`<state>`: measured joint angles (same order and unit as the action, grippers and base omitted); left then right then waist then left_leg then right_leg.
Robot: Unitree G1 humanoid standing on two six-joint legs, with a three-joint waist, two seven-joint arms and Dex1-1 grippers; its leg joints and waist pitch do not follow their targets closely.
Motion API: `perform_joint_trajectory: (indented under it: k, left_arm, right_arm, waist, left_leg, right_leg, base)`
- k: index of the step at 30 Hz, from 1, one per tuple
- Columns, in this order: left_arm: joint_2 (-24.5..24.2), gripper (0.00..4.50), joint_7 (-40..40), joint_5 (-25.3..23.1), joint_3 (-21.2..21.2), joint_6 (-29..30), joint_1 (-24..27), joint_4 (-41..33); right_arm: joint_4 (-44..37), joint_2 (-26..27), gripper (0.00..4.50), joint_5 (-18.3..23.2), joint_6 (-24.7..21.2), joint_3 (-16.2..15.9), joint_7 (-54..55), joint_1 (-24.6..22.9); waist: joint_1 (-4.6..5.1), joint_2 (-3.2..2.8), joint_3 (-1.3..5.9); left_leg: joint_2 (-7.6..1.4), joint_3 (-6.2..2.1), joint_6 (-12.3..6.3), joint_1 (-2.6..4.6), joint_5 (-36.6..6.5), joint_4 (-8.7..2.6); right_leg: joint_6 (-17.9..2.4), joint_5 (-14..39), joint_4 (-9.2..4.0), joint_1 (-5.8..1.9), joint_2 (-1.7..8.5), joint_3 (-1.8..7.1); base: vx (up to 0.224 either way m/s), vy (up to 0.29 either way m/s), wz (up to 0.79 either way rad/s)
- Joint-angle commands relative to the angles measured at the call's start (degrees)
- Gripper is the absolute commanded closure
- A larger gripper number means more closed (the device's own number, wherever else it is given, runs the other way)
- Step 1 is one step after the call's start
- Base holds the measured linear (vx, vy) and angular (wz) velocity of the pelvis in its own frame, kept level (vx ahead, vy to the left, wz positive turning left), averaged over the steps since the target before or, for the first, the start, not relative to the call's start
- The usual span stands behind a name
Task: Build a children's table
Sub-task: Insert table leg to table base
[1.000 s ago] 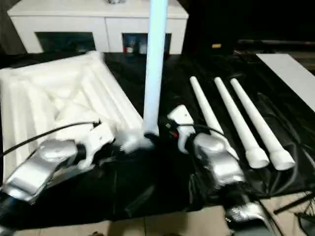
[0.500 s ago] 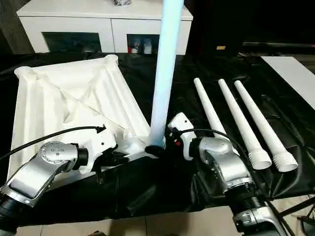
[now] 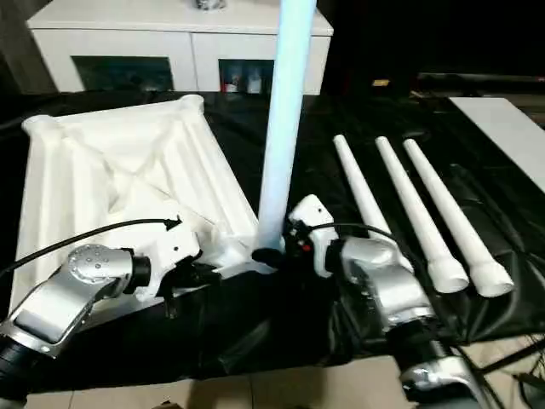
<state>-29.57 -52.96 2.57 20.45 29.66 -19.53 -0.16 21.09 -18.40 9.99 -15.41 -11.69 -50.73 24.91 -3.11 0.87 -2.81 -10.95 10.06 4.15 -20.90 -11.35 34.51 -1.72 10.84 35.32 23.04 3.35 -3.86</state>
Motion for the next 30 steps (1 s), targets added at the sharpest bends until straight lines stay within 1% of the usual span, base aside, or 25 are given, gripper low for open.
perform_joint_trajectory:
  k: [1,2,3,4,5,6,7,8,10,11,13,14,15,16,17,18,19,20,22,24,25,26,28,29,30]
  left_arm:
    - [1.8,4.5,2.0,-0.6,-0.2,1.1,-2.0,0.6]
    - [4.2,4.5,6.5,-2.0,-0.9,2.6,-3.5,3.3]
    - [6.1,4.5,9.8,-2.9,-1.6,3.6,-4.7,5.5]
    - [9.6,4.5,15.6,-4.2,-2.8,5.2,-6.8,9.3]
    - [11.1,4.5,18.1,-4.6,-3.4,5.6,-7.8,11.1]
    - [13.8,4.5,22.2,-5.0,-4.6,5.9,-9.5,14.1]
    - [15.2,4.5,24.0,-5.1,-5.0,5.7,-10.5,15.8]
    - [16.2,4.5,25.6,-5.3,-5.3,5.3,-11.2,17.1]
    - [18.0,4.5,28.7,-5.7,-5.9,4.3,-12.6,19.6]
    - [18.4,4.5,29.5,-5.8,-6.1,4.0,-13.0,20.2]
    - [20.3,4.5,32.5,-6.1,-6.3,0.6,-14.9,23.6]
    - [21.6,4.5,34.6,-6.3,-6.5,-1.9,-16.2,26.0]
    - [22.7,4.5,36.1,-6.6,-6.8,-3.6,-17.3,28.0]
    - [22.7,4.5,36.1,-6.6,-6.8,-3.6,-17.3,28.0]
    - [23.5,4.5,36.6,-6.9,-6.6,-5.4,-18.2,29.4]
    - [23.5,4.5,36.6,-6.9,-6.6,-5.4,-18.2,29.4]
    - [23.6,4.5,35.1,-7.0,-6.2,-6.1,-18.3,29.6]
    - [23.6,4.5,35.1,-7.0,-6.2,-6.1,-18.3,29.6]
    - [23.3,4.5,34.3,-6.8,-6.0,-6.4,-18.1,29.3]
    - [23.2,4.5,34.0,-6.4,-5.8,-6.8,-18.1,29.7]
    - [23.2,4.5,34.0,-6.3,-5.9,-7.1,-18.2,29.9]
    - [23.3,4.5,34.2,-6.1,-6.0,-8.9,-18.6,31.6]
    - [23.7,4.5,35.6,-6.4,-6.5,-12.0,-19.9,34.7]
    - [23.8,4.5,36.1,-6.9,-6.6,-13.7,-20.5,35.8]
    - [23.8,4.5,36.2,-6.9,-6.6,-13.9,-20.5,35.9]
  right_arm:
    - [5.4,1.6,1.83,-3.5,-0.5,1.9,9.4,1.5]
    - [8.6,4.0,1.84,-4.2,-1.0,3.4,15.9,2.6]
    - [10.9,5.6,1.84,-4.5,-1.2,4.6,20.4,3.5]
    - [15.0,8.3,1.84,-5.0,-1.5,6.5,28.3,5.1]
    - [16.8,9.5,1.84,-5.1,-1.3,7.3,31.6,5.8]
    - [19.9,11.3,1.84,-5.3,-0.8,8.4,37.0,7.2]
    - [21.7,12.4,1.84,-5.3,-0.4,8.8,39.7,8.1]
    - [23.0,13.2,1.84,-5.0,0.0,9.3,41.4,8.7]
    - [25.5,14.9,1.85,-4.1,0.7,10.4,44.4,9.9]
    - [26.2,15.3,1.85,-3.8,1.0,10.7,45.0,10.3]
    - [28.9,17.0,1.85,-3.3,2.2,11.3,47.7,12.1]
    - [31.0,18.2,1.85,-3.1,3.2,11.7,49.6,13.5]
    - [32.9,19.1,1.85,-3.1,4.0,12.2,51.3,14.7]
    - [32.9,19.1,1.85,-3.1,4.0,12.2,51.3,14.7]
    - [34.1,20.1,1.85,-2.6,5.4,12.9,51.4,15.9]
    - [34.1,20.1,1.5,-2.6,5.4,12.9,51.4,15.9]
    - [34.1,20.4,1.5,-1.7,8.6,14.1,49.3,16.9]
    - [34.1,20.4,1.13,-1.7,8.6,14.1,49.3,16.9]
    - [33.8,20.0,1.1,-1.4,10.1,14.4,48.2,17.2]
    - [34.1,19.6,0.95,-1.8,11.2,14.4,48.2,17.4]
    - [33.9,19.4,0.82,-2.2,11.5,14.2,48.6,17.3]
    - [32.8,18.4,0.71,-3.9,13.0,13.5,50.4,17.2]
    - [30.6,18.0,0.71,-4.8,14.5,13.7,50.6,16.6]
    - [28.7,17.8,0.71,-5.1,14.4,13.6,50.2,15.8]
    - [28.5,17.7,0.71,-5.1,14.4,13.6,50.2,15.7]
  waist:
    - [0.12,-0.66,3.38]
    - [0.56,-0.67,3.08]
    - [0.78,-0.68,3.01]
    - [1.17,-0.67,3.01]
    - [1.3,-0.58,3.01]
    - [1.2,-0.68,3.27]
    - [1.39,-0.78,3.17]
    - [1.39,-0.74,3.32]
    - [1.35,-0.69,3.48]
    - [1.09,-0.69,3.56]
    - [1.01,-0.66,3.6]
    - [0.81,-0.71,3.61]
    - [0.68,-0.69,3.67]
    - [0.61,-0.68,3.7]
    - [0.37,-0.57,3.69]
    - [0.39,-0.72,3.64]
    - [0.12,-0.68,3.66]
    - [0.02,-0.64,3.69]
    - [-0.05,-0.69,3.75]
    - [0.22,-0.9,4.03]
    - [0.36,-0.83,4.07]
    - [0.38,-0.63,4.17]
    - [0.41,-0.68,4.01]
    - [0.28,-0.66,4.05]
    - [0.21,-0.56,3.94]
  left_leg:
    - [-2.32,-0.68,-0.95,0.61,-9.1,-4.16]
    - [-2.2,-0.66,-0.01,0.7,-10.6,-4.33]
    - [-2.03,-0.82,0.99,0.91,-12.6,-4.42]
    - [-2.09,-0.6,1.54,1.11,-13.3,-4.22]
    - [-1.89,-1.0,2.25,1.1,-14.5,-4.34]
    - [-2.03,-1.23,2.5,1.04,-14.1,-4.3]
    - [-1.96,-1.07,2.38,1.08,-14.1,-4.35]
    - [-1.9,-1.06,2.32,1.03,-14.1,-4.33]
    - [-1.78,-0.96,1.68,0.9,-13.3,-4.18]
    - [-1.76,-0.89,1.12,0.91,-12.6,-4.15]
    - [-1.71,-0.77,0.48,0.76,-11.6,-4.11]
    - [-1.73,-0.76,0.46,0.93,-11.5,-4.13]
    - [-1.65,-0.71,0.38,0.92,-11.4,-4.08]
    - [-1.7,-0.69,0.36,0.94,-11.3,-4.06]
    - [-1.88,-0.8,0.15,0.76,-10.7,-4.21]
    - [-1.75,-0.75,-0.16,0.63,-10.9,-4.21]
    - [-1.85,-0.72,-0.07,0.97,-11.4,-4.19]
    - [-1.9,-0.73,-0.26,0.69,-11.2,-4.19]
    - [-1.97,-0.71,-0.68,0.58,-9.9,-4.2]
    - [-1.87,-0.85,-1.32,0.0,-7.5,-4.08]
    - [-1.82,-0.79,-1.47,-0.05,-7.0,-4.01]
    - [-1.78,-0.65,-1.97,0.01,-5.8,-3.79]
    - [-1.61,-0.54,-2.71,-0.01,-5.2,-3.7]
    - [-1.67,-0.46,-2.92,0.17,-5.6,-3.68]
    - [-1.74,-0.52,-3.3,0.1,-5.5,-3.79]
  right_leg:
    - [-12.2,8.3,-3.93,-2.99,4.46,3.12]
    - [-11.8,11.1,-4.29,-2.73,4.34,3.11]
    - [-10.9,15.1,-4.72,-2.78,4.43,3.0]
    - [-11.0,16.2,-4.88,-2.52,4.51,3.19]
    - [-9.8,20.0,-5.27,-2.71,4.66,2.98]
    - [-9.6,19.6,-5.0,-2.86,4.73,2.92]
    - [-9.2,18.9,-5.29,-2.48,4.6,2.99]
    - [-9.1,17.5,-5.19,-2.64,4.46,2.95]
    - [-9.2,15.1,-5.01,-2.64,4.49,3.0]
    - [-9.1,14.2,-4.93,-2.76,4.46,2.98]
    - [-9.2,13.3,-4.93,-2.64,4.49,2.99]
    - [-9.3,13.0,-4.95,-2.59,4.45,2.94]
    - [-9.2,12.8,-4.94,-2.61,4.5,2.97]
    - [-9.3,12.6,-4.86,-2.64,4.48,2.95]
    - [-9.1,11.9,-4.67,-2.84,4.63,2.91]
    - [-9.0,12.3,-4.79,-2.71,4.65,2.93]
    - [-8.7,13.0,-4.85,-2.63,4.67,2.89]
    - [-8.6,12.9,-4.81,-2.83,4.9,2.96]
    - [-8.9,11.0,-4.58,-2.85,4.78,2.92]
    - [-9.8,7.4,-4.03,-3.27,4.78,2.82]
    - [-10.1,6.6,-4.01,-3.28,4.69,2.79]
    - [-10.8,4.6,-3.84,-3.25,4.68,2.83]
    - [-11.4,4.3,-3.92,-3.13,4.6,2.84]
    - [-11.3,5.0,-3.98,-3.2,4.7,2.87]
    - [-11.0,5.2,-4.04,-3.28,4.65,2.85]
  base:
    - [0.0,0.0,0.0]
    - [0.0,0.0,0.0]
    - [0.0,0.0,0.0]
    - [0.0,0.0,0.0]
    - [0.0,0.0,0.0]
    - [0.0,0.0,0.0]
    - [0.0,0.0,0.0]
    - [0.0,0.0,0.0]
    - [0.0,0.0,0.0]
    - [0.0,0.0,0.0]
    - [0.0,0.0,0.0]
    - [0.0,0.0,0.0]
    - [0.0,0.0,0.0]
    - [0.0,0.0,0.0]
    - [0.0,0.0,0.0]
    - [0.0,0.0,0.0]
    - [0.0,0.0,0.0]
    - [0.0,0.0,0.0]
    - [0.0,0.0,0.0]
    - [0.0,0.0,0.0]
    - [0.0,0.0,0.0]
    - [0.0,0.0,0.0]
    - [0.0,0.0,0.0]
    - [0.0,0.0,0.0]
    - [0.0,0.0,0.0]
